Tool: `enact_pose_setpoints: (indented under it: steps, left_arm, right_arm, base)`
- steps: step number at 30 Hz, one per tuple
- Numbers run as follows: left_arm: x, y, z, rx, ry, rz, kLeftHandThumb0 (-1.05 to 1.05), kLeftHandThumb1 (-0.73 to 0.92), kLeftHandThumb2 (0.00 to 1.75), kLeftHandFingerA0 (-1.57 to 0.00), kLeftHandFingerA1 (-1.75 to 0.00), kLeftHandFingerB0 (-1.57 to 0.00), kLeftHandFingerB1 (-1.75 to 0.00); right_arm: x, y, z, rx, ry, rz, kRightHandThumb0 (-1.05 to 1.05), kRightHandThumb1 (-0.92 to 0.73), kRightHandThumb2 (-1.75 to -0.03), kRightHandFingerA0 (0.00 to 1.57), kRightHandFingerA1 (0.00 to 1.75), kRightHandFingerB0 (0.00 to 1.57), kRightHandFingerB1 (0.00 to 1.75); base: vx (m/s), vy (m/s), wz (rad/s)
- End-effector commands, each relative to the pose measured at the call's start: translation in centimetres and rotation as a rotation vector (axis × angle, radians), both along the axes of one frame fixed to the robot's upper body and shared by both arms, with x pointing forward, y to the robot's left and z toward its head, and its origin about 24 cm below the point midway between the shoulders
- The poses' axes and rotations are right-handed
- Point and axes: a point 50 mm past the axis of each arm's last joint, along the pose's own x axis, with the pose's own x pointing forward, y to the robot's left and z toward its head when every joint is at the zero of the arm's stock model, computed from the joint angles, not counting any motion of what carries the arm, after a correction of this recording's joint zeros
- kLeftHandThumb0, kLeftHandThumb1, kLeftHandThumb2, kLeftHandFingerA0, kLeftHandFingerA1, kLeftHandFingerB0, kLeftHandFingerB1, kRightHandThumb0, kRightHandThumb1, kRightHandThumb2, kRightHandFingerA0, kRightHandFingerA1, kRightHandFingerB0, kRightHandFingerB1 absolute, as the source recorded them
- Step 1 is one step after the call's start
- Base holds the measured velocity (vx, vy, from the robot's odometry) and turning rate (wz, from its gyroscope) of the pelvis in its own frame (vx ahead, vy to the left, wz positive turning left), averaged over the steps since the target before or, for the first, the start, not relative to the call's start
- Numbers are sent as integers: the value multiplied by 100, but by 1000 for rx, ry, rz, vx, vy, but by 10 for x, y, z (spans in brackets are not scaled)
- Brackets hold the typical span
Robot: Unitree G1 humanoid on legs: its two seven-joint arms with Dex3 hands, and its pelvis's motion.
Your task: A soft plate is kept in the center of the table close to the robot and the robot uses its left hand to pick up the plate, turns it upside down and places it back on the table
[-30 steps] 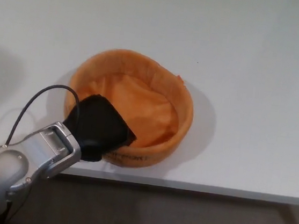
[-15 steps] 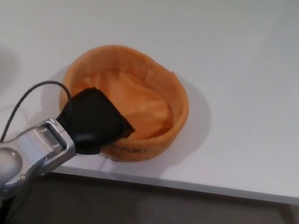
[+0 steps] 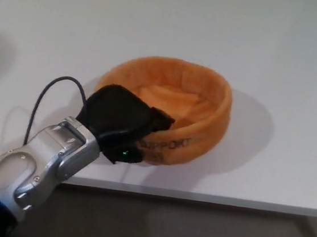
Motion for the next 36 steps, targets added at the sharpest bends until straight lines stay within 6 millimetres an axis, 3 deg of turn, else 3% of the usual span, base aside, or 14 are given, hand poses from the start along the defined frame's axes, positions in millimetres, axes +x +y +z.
enact_pose_setpoints:
  steps: [1, 5, 9, 10, 12, 15, 17, 21, 25, 26, 28, 29, 30, 36]
  left_arm:
    - [-1, 1, 6, -1013, 875, 48, -26, 62, 58, -91, -175, -71, -175]
    - [-1, -3, 5, -1286, 1006, 37, -30, 61, 60, -96, -175, -74, -175]
    - [0, -3, 21, -1691, 1068, -35, -33, 60, 61, -101, -175, -76, -175]
    - [1, -3, 23, -1737, 1068, -46, -34, 59, 61, -102, -175, -77, -165]
    - [1, -2, 29, -1879, 1070, -84, -31, 57, 60, -101, -175, -75, -167]
    - [4, 8, 48, -2170, 931, -220, -31, 64, 62, -97, -175, -73, -175]
    - [6, 14, 51, -2227, 895, -238, -34, 68, 62, -98, -175, -71, -175]
    - [12, 43, 51, -2676, 765, -211, -34, 66, 59, -98, -175, -69, -175]
    - [12, 61, 37, -2808, 632, -98, -36, 68, 61, -97, -175, -65, -175]
    - [11, 64, 33, -2832, 611, -68, -49, 53, 89, -122, -148, -96, -134]
    - [11, 69, 26, -2846, 586, -29, -51, 55, 90, -123, -149, -96, -135]
    - [11, 71, 23, -2862, 559, 12, -35, 72, 61, -100, -175, -66, -175]
    - [11, 74, 18, -2888, 543, 48, -49, 54, 89, -123, -149, -97, -135]
    - [7, 88, -10, -2989, 458, 324, -46, 52, 89, -125, -148, -101, -136]
  right_arm:
    - [3, -3, 2, -44, 22, -12, -59, -87, -67, 60, 50, 34, 31]
    - [4, -3, 3, -53, 16, 2, -58, -89, -67, 59, 51, 33, 31]
    - [4, -4, 3, -59, 24, -3, -58, -89, -67, 61, 50, 34, 31]
    - [4, -4, 3, -58, 24, -2, -57, -89, -67, 61, 50, 34, 31]
    - [5, -5, 3, -62, 26, 2, -58, -89, -67, 61, 51, 35, 31]
    - [5, -6, 3, -66, 31, 7, -59, -89, -67, 61, 50, 34, 31]
    - [5, -6, 4, -70, 23, 12, -58, -89, -67, 62, 49, 34, 31]
    - [5, -6, 5, -62, 33, 11, -57, -89, -67, 63, 50, 34, 31]
    - [5, -5, 4, -62, 30, 12, -57, -88, -67, 63, 50, 34, 31]
    - [4, -5, 4, -70, 31, 13, -58, -89, -67, 62, 49, 34, 31]
    - [5, -6, 5, -74, 29, 12, -59, -89, -67, 62, 50, 34, 31]
    - [5, -6, 4, -75, 29, 12, -58, -89, -68, 62, 49, 34, 31]
    - [7, -6, 5, -77, 28, 11, -59, -89, -67, 62, 48, 34, 31]
    - [7, -4, 5, -72, 14, 15, -58, -89, -67, 65, 52, 35, 32]
  base:
    - [0, 0, 0]
    - [0, 0, 0]
    - [0, 0, 0]
    - [0, 0, 0]
    - [0, 0, 0]
    - [0, 0, 0]
    - [0, 0, 0]
    - [0, 0, 0]
    - [0, 0, 0]
    - [0, 0, 0]
    - [0, 0, 0]
    - [0, 0, 0]
    - [0, 0, 0]
    - [0, 0, 0]
